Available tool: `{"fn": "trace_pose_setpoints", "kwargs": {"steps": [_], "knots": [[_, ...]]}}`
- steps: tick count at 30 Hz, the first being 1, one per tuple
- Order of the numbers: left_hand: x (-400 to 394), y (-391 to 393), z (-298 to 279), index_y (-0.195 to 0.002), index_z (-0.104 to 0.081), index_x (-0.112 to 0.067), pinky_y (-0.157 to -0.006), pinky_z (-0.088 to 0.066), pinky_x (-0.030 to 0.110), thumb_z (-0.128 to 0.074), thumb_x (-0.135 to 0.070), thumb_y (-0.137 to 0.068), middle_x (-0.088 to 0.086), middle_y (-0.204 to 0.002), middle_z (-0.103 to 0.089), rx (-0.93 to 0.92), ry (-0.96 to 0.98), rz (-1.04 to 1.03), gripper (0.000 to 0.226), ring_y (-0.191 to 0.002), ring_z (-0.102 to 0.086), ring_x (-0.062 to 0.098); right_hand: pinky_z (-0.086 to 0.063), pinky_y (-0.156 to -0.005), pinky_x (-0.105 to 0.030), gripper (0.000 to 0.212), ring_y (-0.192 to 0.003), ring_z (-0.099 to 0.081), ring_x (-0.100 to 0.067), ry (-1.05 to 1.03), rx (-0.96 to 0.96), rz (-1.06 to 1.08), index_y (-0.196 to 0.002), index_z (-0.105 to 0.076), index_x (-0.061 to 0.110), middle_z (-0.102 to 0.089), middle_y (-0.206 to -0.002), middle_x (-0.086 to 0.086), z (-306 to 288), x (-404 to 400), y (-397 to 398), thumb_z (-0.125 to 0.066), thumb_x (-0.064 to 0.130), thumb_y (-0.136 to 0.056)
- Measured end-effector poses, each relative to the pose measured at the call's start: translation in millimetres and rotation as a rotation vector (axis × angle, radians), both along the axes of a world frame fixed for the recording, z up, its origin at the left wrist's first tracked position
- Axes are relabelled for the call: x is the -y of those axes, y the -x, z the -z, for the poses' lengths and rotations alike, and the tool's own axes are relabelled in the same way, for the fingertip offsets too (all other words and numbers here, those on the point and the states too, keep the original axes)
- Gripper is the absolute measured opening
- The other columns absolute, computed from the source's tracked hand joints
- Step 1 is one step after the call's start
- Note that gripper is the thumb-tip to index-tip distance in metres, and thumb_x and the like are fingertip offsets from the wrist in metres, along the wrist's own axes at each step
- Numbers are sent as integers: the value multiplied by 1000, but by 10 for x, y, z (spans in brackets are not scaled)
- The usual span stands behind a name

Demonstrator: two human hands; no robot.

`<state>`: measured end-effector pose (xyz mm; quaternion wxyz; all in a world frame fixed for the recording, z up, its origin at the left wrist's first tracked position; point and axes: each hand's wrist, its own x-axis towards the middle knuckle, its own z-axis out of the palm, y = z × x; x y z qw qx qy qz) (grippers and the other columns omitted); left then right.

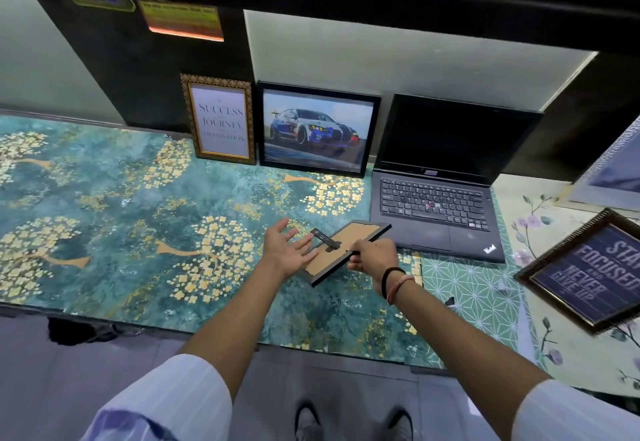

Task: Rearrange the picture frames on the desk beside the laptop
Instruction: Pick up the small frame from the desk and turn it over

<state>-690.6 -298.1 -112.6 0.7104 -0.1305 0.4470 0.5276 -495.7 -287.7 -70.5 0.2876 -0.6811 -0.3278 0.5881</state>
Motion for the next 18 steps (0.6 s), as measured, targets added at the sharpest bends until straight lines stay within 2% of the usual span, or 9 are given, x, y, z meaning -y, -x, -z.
{"fn": "trace_pose_setpoints", "kwargs": {"steps": [5, 9, 11, 13, 17, 18], "knots": [[20, 43, 4, -148, -41, -6, -117, -36, 55, -60, -30, -96, 30, -144, -52, 76, -99, -31, 60, -138, -47, 43, -52, -46, -27, 14, -40, -51, -19, -5, -11, 15, -70, -56, 0, -53, -55, -10, -103, -90, 181, -61, -5, -82], [-62, 189, 11, -146, -41, -4, -113, -43, 54, -65, -23, -93, 34, -152, -34, 144, -137, -72, 61, -133, -48, 52, -51, -42, -25, 9, -34, -49, -14, 39, -4, 9, -78, -55, -2, -51, -51, -8, -149, -229, 306, -62, -7, -81], [-116, 245, -4, -150, -33, -6, -104, -50, 53, -66, -19, -93, 33, -155, -26, 212, -132, -50, 68, -126, -53, 58, -51, -40, -24, 14, -32, -49, -12, 64, -18, -9, -89, -53, -3, -50, -46, -6, -165, -279, 384, -62, -9, -81], [-186, 229, -76, -151, -26, -7, -95, -55, 45, -63, -16, -95, 30, -155, -23, 218, -127, 20, 68, -117, -59, 57, -51, -40, -23, 23, -33, -51, -12, 78, -45, -38, -100, -51, -2, -52, -48, -6, -184, -300, 491, -63, -10, -81], [-366, 260, -80, -154, -23, -1, -66, -61, 38, -60, -16, -96, 28, -152, -32, 110, -85, 102, 70, -92, -66, 41, -54, -42, -24, 9, -35, -55, -14, 76, -64, -40, -90, -58, -7, -55, -54, -8, -203, -345, 655, -66, -6, -85], [-397, 301, -50, -154, -24, 1, -63, -60, 37, -61, -17, -96, 28, -143, -41, 79, -55, 147, 71, -84, -65, 35, -55, -44, -25, 17, -37, -57, -15, 77, -75, -35, -96, -60, -12, -56, -56, -9, -197, -362, 662, -70, -3, -86]]}}
